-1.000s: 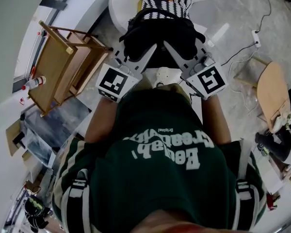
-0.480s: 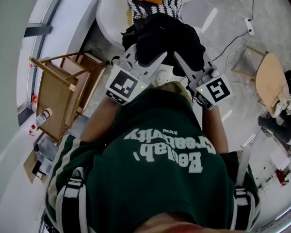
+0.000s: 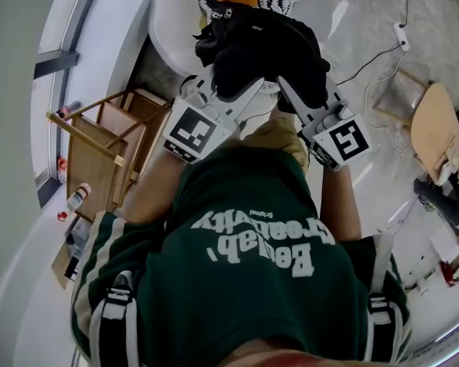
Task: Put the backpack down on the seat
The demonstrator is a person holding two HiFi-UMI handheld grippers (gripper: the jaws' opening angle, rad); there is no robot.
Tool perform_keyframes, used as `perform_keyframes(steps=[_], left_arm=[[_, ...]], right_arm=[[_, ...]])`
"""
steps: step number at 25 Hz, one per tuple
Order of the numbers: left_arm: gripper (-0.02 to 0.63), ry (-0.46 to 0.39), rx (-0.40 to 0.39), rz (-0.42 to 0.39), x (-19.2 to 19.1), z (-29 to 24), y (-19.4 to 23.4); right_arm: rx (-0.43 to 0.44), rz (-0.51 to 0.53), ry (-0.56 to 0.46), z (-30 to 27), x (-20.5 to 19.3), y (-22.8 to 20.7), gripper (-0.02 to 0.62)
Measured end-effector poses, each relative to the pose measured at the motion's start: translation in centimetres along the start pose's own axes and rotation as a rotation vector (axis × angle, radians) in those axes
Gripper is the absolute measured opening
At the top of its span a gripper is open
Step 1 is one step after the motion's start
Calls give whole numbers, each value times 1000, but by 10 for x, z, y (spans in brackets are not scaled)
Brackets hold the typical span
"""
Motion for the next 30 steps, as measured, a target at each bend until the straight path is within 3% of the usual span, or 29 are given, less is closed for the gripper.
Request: perform_keyframes(steps=[5, 10, 20, 26, 30], left_arm=[[75, 34, 72, 39, -21, -48, 23], [74, 92, 172, 122, -54, -93, 57], [78, 197, 213, 208, -137, -176, 102], [78, 191, 206, 141, -180, -225, 136], [80, 178, 236, 70, -196, -248, 170]], right_arm=[[70, -22, 40, -11, -17, -62, 57], [161, -110, 122, -27, -46, -119, 58], [217, -178, 214, -40, -123, -226, 58], [172, -191, 238, -64, -165, -294, 58], [179, -101, 228, -89, -181, -321, 58]])
Point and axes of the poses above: the fingertips, and each gripper's own axes: z backward along the fingers, y to its left, x out of its top, the point moved 6 cm from there along z, backward along the fingers, and after that the axes turned 14 degrees about -y, right-handed, at the moved point
